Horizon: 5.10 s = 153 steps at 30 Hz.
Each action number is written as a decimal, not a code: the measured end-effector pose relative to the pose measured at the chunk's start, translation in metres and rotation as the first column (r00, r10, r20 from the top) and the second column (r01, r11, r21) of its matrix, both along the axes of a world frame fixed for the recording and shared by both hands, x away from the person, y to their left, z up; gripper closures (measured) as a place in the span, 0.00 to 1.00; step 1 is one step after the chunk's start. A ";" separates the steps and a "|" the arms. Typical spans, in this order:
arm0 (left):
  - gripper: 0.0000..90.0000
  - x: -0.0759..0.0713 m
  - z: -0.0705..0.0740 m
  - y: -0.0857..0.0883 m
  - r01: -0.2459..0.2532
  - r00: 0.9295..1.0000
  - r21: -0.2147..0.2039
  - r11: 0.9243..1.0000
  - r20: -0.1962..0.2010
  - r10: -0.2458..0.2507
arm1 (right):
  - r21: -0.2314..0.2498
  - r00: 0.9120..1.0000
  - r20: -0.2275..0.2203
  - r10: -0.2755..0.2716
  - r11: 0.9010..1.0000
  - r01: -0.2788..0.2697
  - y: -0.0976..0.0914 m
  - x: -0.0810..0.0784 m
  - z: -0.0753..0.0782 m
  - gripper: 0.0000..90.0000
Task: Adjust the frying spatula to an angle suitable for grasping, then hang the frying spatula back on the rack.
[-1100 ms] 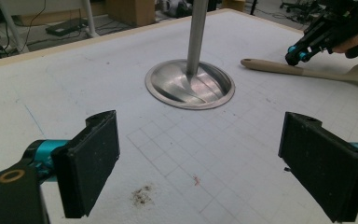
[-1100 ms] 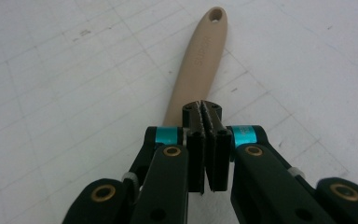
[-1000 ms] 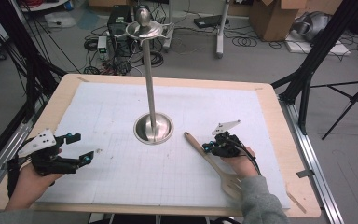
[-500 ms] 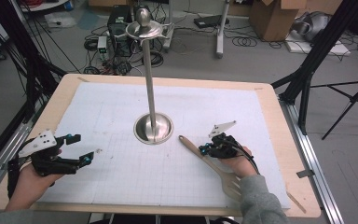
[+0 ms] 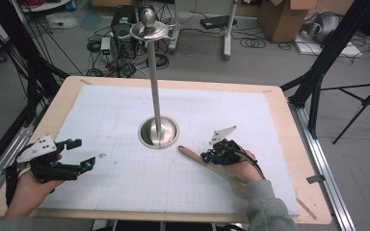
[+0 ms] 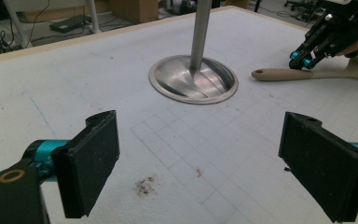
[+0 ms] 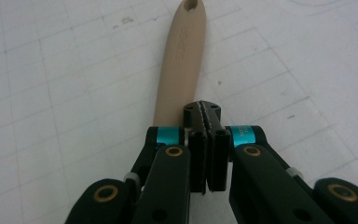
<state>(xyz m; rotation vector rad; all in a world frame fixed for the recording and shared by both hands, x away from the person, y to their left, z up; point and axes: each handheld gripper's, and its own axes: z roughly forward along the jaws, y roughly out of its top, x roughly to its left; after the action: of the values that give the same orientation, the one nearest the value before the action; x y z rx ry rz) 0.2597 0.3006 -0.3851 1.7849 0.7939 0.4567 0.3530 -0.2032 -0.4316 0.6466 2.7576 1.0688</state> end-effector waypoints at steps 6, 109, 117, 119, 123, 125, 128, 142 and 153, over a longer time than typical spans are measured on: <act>0.14 0.001 0.001 0.000 -0.002 1.000 -0.002 1.000 0.003 0.002 | 0.098 0.997 0.050 -0.052 0.994 0.047 -0.014 -0.004 0.017 0.96; 0.14 0.007 -0.004 -0.009 0.017 1.000 0.016 1.000 -0.011 -0.017 | -0.175 0.992 -0.101 -0.080 0.983 0.062 -0.040 -0.056 0.012 0.73; 0.14 0.008 -0.005 -0.008 0.012 1.000 0.020 1.000 -0.014 -0.012 | -0.195 0.991 -0.071 -0.116 0.976 0.100 -0.037 -0.059 0.013 0.83; 0.14 0.008 -0.005 -0.008 0.011 1.000 0.021 1.000 -0.013 -0.011 | -0.196 0.989 -0.071 -0.130 0.974 0.114 -0.037 -0.059 0.013 0.84; 0.14 0.008 -0.006 -0.008 0.012 1.000 0.021 1.000 -0.016 -0.012 | -0.203 0.989 -0.065 -0.134 0.972 0.118 -0.036 -0.060 0.013 0.85; 0.14 0.008 -0.006 -0.008 0.011 1.000 0.021 1.000 -0.016 -0.011 | -0.202 0.988 -0.067 -0.136 0.972 0.120 -0.036 -0.059 0.014 0.86; 0.15 0.008 -0.005 -0.008 0.011 1.000 0.020 1.000 -0.013 -0.011 | -0.205 0.988 -0.068 -0.137 0.971 0.120 -0.036 -0.059 0.014 0.86; 0.15 0.007 -0.004 -0.006 0.003 1.000 0.013 1.000 -0.001 -0.003 | -0.132 0.991 -0.076 -0.110 0.986 0.099 -0.039 -0.057 0.019 0.86; 0.14 0.006 -0.003 -0.004 -0.001 1.000 0.010 1.000 0.000 0.001 | -0.020 0.996 -0.059 -0.074 0.997 0.073 -0.046 -0.053 0.036 0.86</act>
<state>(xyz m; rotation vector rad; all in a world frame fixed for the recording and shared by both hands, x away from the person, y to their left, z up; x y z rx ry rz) 0.2657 0.2967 -0.3879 1.7935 0.7943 0.4616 0.2996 -0.2494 -0.3959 0.7831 2.7664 1.0244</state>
